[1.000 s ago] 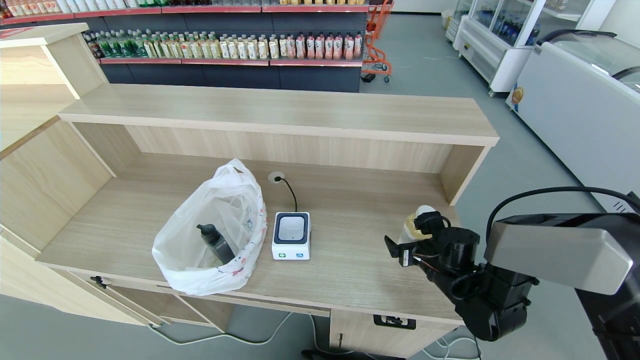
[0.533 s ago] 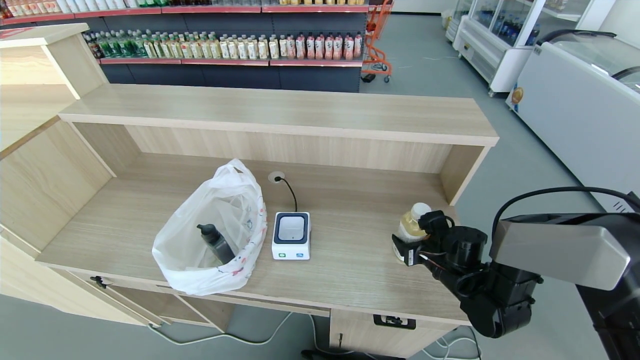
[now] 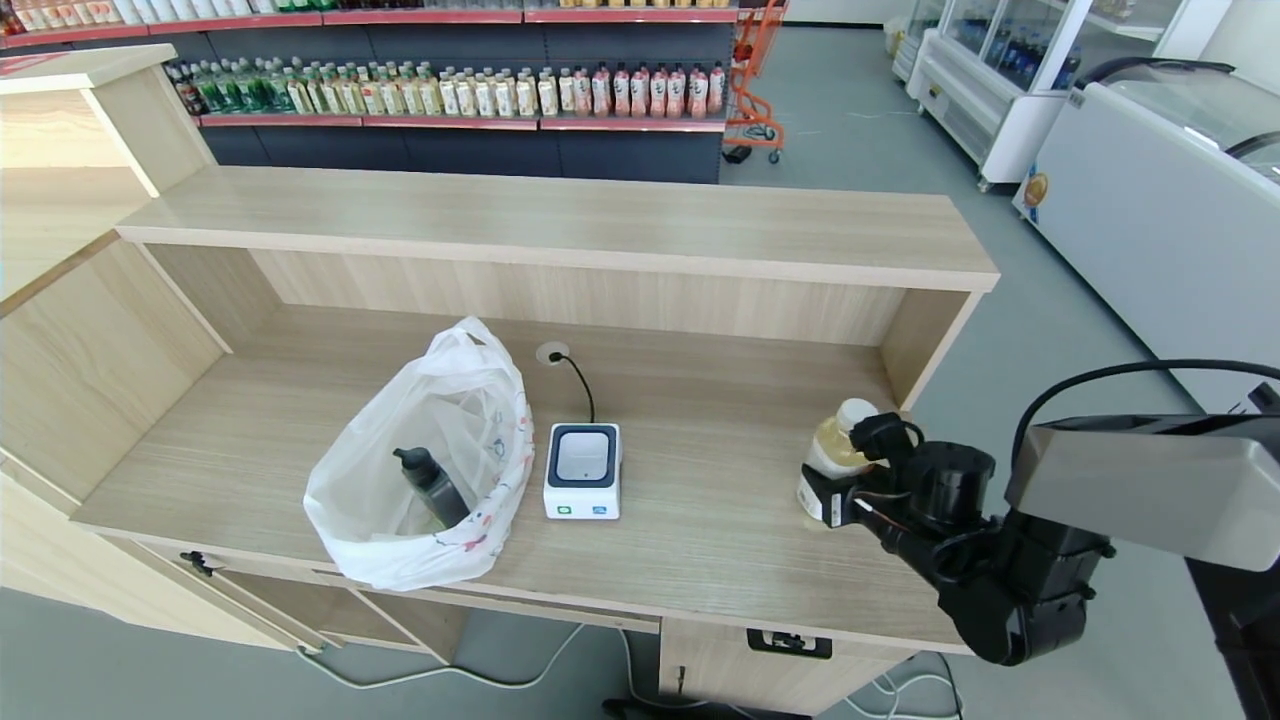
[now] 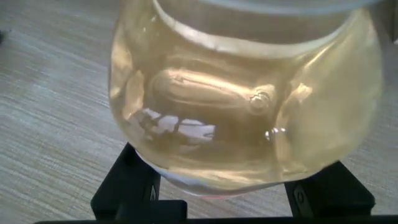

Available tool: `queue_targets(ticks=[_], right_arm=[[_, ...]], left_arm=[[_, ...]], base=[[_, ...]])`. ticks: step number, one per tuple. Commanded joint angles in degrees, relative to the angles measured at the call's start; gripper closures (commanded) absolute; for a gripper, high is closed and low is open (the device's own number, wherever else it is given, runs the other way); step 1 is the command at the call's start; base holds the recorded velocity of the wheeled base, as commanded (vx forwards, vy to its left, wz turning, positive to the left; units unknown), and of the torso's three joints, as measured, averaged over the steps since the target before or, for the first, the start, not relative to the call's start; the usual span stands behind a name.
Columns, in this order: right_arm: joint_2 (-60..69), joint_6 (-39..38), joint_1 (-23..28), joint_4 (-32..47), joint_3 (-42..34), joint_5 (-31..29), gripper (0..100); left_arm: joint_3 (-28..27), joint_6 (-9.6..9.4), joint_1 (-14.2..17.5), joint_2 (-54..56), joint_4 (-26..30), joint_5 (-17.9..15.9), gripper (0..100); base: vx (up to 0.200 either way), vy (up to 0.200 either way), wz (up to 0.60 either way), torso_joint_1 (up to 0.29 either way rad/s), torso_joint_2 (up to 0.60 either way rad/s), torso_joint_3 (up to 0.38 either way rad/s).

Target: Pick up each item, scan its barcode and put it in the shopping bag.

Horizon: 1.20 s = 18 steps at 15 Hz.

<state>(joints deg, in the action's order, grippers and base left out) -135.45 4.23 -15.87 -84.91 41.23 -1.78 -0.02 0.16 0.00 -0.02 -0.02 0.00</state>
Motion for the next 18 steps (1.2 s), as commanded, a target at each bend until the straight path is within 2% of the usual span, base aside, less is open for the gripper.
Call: queue_targets(ticks=[1, 2, 4, 5, 7, 10, 11, 18], right_arm=[[17.24, -6.25, 1.55, 7.39, -5.02, 6.70, 100], [29.63, -11.44, 1.72, 18.99, -7.57, 12.15, 100], [47.21, -18.91, 0.58, 37.97, -6.42, 19.71, 100], [53.80, -22.16, -0.56, 45.97, -3.00, 24.54, 100], [61.09, -26.99, -1.27, 56.08, 4.04, 34.30, 100], [67.51, -29.89, -1.44, 64.78, 8.34, 50.03, 100], [68.92, -29.89, -2.50, 67.07, 9.04, 53.37, 100], [70.23, -32.09, -16.56, 71.90, 12.38, 54.43, 100]], left_arm=[[0.02, 0.02, 0.00, -0.06, 0.02, 0.00, 0], [0.02, 0.02, 0.00, -0.06, -0.06, 0.00, 0], [0.02, 0.02, 0.00, 0.02, 0.02, 0.00, 0], [0.02, 0.02, 0.00, -0.06, 0.02, 0.00, 0], [0.02, 0.02, 0.00, -0.06, 0.02, 0.00, 0], [0.02, 0.02, 0.00, 0.02, 0.02, 0.00, 0], [0.02, 0.11, 0.00, 0.02, 0.02, 0.00, 0], [0.02, 0.11, 0.00, 0.02, 0.02, 0.00, 0]], base=[[0.000, 0.000, 0.00, 0.000, 0.00, 0.000], [0.000, 0.000, 0.00, 0.000, 0.00, 0.000], [0.000, 0.000, 0.00, 0.000, 0.00, 0.000], [0.000, 0.000, 0.00, 0.000, 0.00, 0.000], [0.000, 0.000, 0.00, 0.000, 0.00, 0.000], [0.000, 0.000, 0.00, 0.000, 0.00, 0.000], [0.000, 0.000, 0.00, 0.000, 0.00, 0.000], [0.000, 0.000, 0.00, 0.000, 0.00, 0.000]])
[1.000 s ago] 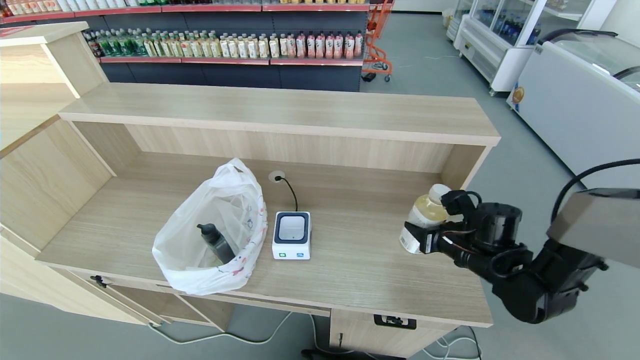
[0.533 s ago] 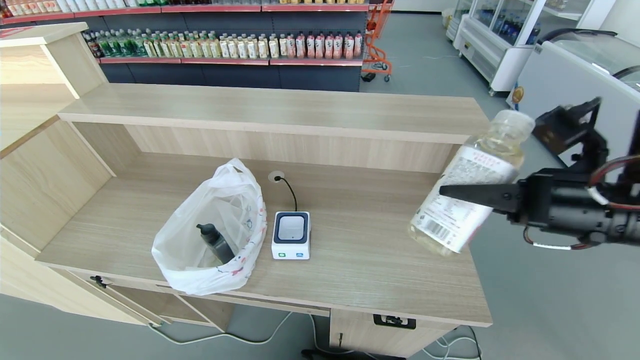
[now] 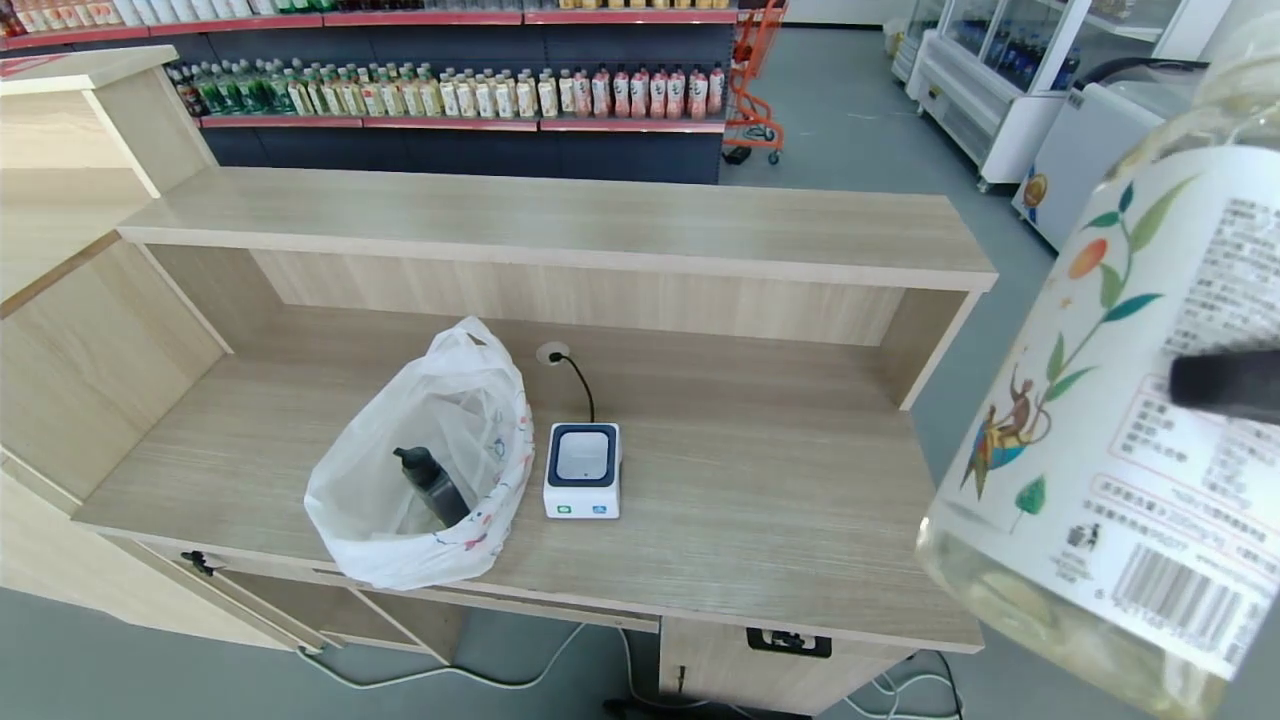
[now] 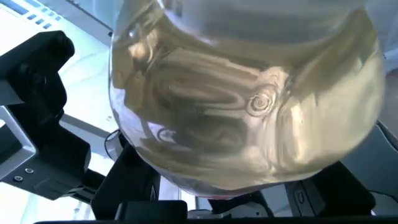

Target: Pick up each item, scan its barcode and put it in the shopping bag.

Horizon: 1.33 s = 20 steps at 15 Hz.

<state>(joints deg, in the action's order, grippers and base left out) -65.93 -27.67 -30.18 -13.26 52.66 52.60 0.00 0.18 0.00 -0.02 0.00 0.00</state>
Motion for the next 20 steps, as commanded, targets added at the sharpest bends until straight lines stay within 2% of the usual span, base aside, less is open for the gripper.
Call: queue_targets(ticks=[1, 20], right_arm=[[0.71, -0.19, -2.86, 0.52, 1.04, 0.04, 100], [3.70, 0.07, -3.65, 2.63, -0.37, -0.13, 100]], left_arm=[[0.00, 0.08, 0.00, 0.02, -0.09, 0.00, 0], [0.00, -0.01, 0.00, 0.02, 0.00, 0.00, 0]], base=[[0.000, 0.000, 0.00, 0.000, 0.00, 0.000], [0.000, 0.000, 0.00, 0.000, 0.00, 0.000]])
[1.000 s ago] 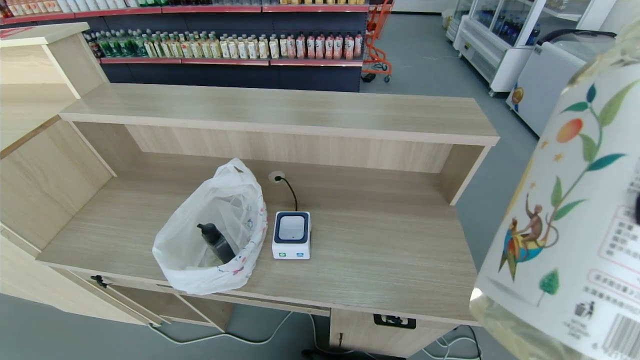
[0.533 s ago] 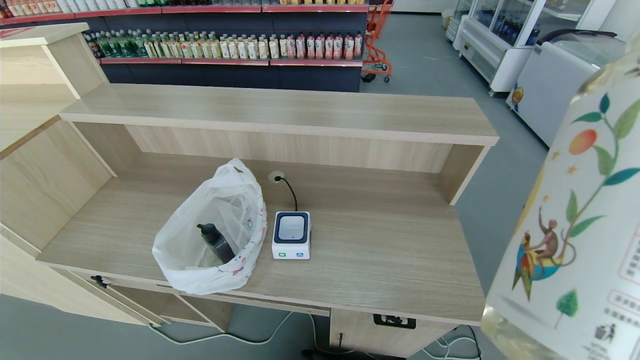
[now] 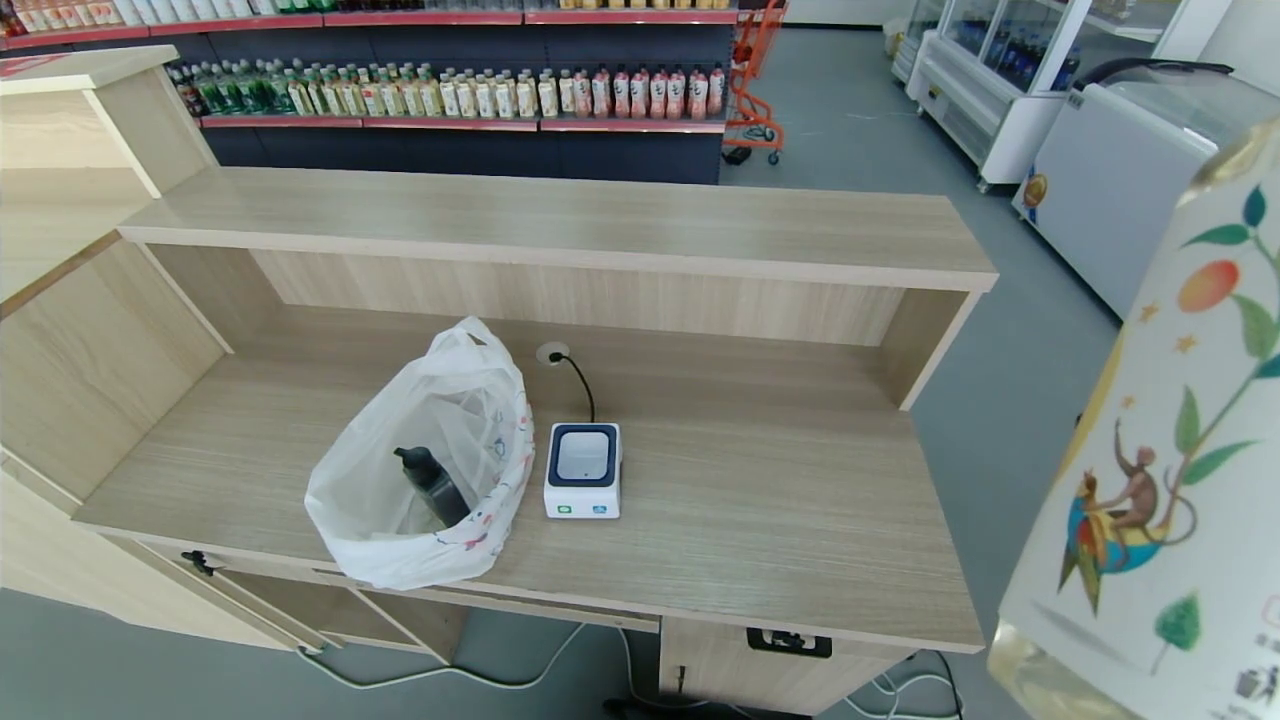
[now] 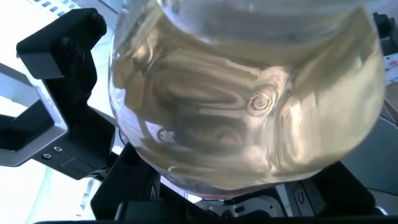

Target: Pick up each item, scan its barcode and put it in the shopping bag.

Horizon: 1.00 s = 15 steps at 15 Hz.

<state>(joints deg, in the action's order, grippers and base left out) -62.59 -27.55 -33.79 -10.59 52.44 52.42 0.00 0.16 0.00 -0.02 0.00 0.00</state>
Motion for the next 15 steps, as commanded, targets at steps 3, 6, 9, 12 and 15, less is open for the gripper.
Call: queue_targets(ticks=[3, 6, 9, 12, 15], right_arm=[[-0.61, 9.71, 2.15, -0.04, -2.08, -2.50, 100], [-7.29, 37.39, 10.59, -0.74, -7.44, -26.32, 100], [-10.98, 56.12, 20.61, -10.32, -14.12, -40.03, 100], [-12.74, 62.44, 22.28, -18.41, -19.05, -40.82, 100], [-12.91, 69.21, 22.45, -18.67, -20.72, -44.33, 100]], left_arm=[[0.00, 0.02, 0.00, 0.02, 0.00, 0.00, 0], [0.00, 0.02, 0.00, 0.02, -0.09, 0.00, 0], [0.00, 0.02, 0.00, -0.06, 0.00, 0.00, 0], [0.00, 0.11, 0.00, -0.06, -0.09, 0.00, 0], [0.00, 0.02, 0.00, 0.02, 0.00, 0.00, 0]], base=[[0.000, 0.000, 0.00, 0.000, 0.00, 0.000], [0.000, 0.000, 0.00, 0.000, 0.00, 0.000], [0.000, 0.000, 0.00, 0.000, 0.00, 0.000], [0.000, 0.000, 0.00, 0.000, 0.00, 0.000], [0.000, 0.000, 0.00, 0.000, 0.00, 0.000]])
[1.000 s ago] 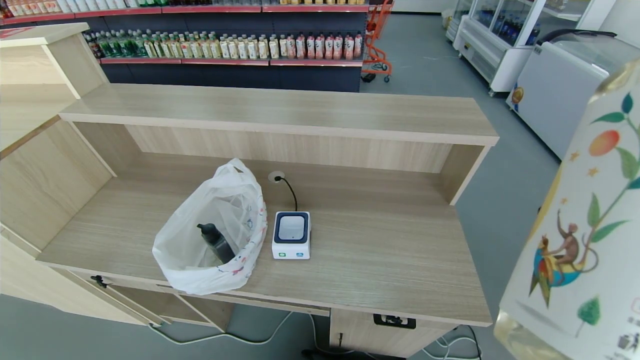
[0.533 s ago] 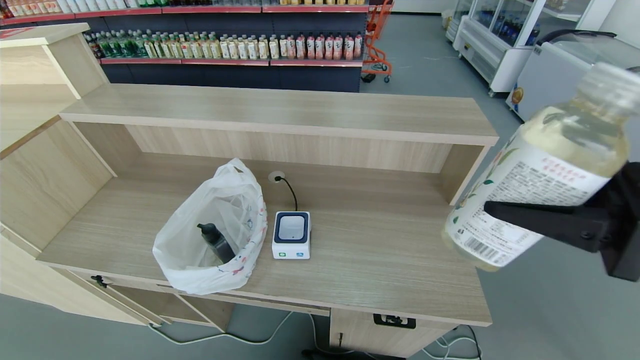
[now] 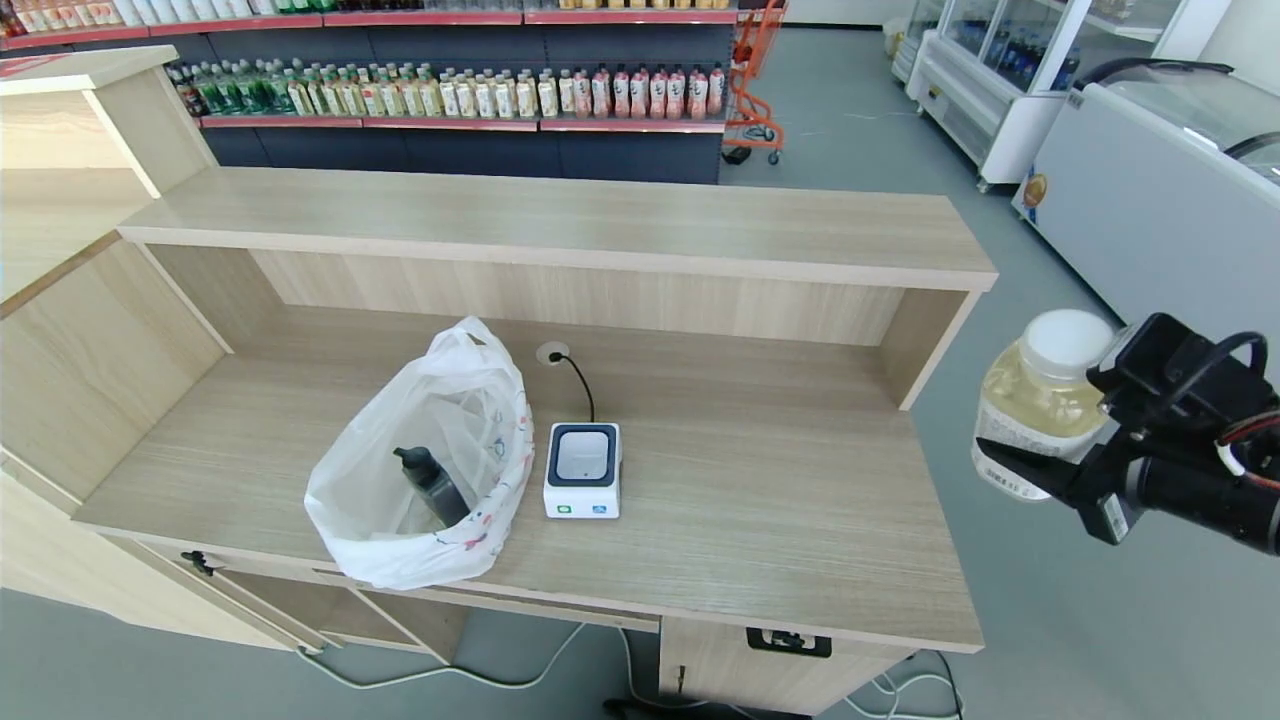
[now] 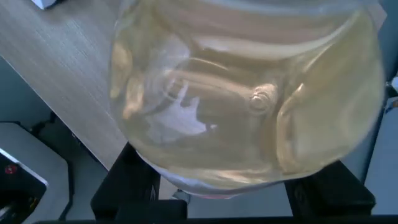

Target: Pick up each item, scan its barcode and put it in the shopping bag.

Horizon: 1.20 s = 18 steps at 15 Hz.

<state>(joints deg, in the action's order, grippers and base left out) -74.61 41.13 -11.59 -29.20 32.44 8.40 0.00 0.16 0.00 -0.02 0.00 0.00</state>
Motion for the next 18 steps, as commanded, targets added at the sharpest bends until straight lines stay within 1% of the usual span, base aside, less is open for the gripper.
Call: queue_targets(ticks=[1, 7, 13, 16, 17, 18], right_arm=[[-0.98, 1.23, 0.26, -0.07, -0.71, -0.40, 100], [-0.10, 7.12, 0.26, -0.07, -3.44, -0.49, 100], [0.25, 7.65, 0.26, -0.33, -5.02, -0.40, 100], [-0.80, 7.38, 0.26, -2.53, -5.02, -0.31, 100], [-2.30, 6.42, -0.10, -3.85, -3.96, -0.31, 100], [-4.14, 5.01, -0.36, -6.75, -3.08, -0.14, 100]], left_arm=[[0.00, 0.02, 0.00, 0.02, 0.00, 0.00, 0], [0.00, 0.02, 0.00, 0.02, -0.09, 0.00, 0], [0.00, -0.07, 0.00, 0.02, 0.00, 0.00, 0], [0.00, -0.07, 0.00, 0.02, 0.00, 0.00, 0], [0.00, -0.07, 0.00, -0.06, 0.00, 0.00, 0], [0.00, -0.07, 0.00, -0.06, 0.00, 0.00, 0]], base=[[0.000, 0.000, 0.00, 0.000, 0.00, 0.000], [0.000, 0.000, 0.00, 0.000, 0.00, 0.000], [0.000, 0.000, 0.00, 0.000, 0.00, 0.000], [0.000, 0.200, 0.00, -0.001, 0.00, 0.004], [0.000, 0.200, 0.00, -0.017, 0.00, 0.007], [0.000, 0.200, 0.00, -0.002, 0.00, -0.002]])
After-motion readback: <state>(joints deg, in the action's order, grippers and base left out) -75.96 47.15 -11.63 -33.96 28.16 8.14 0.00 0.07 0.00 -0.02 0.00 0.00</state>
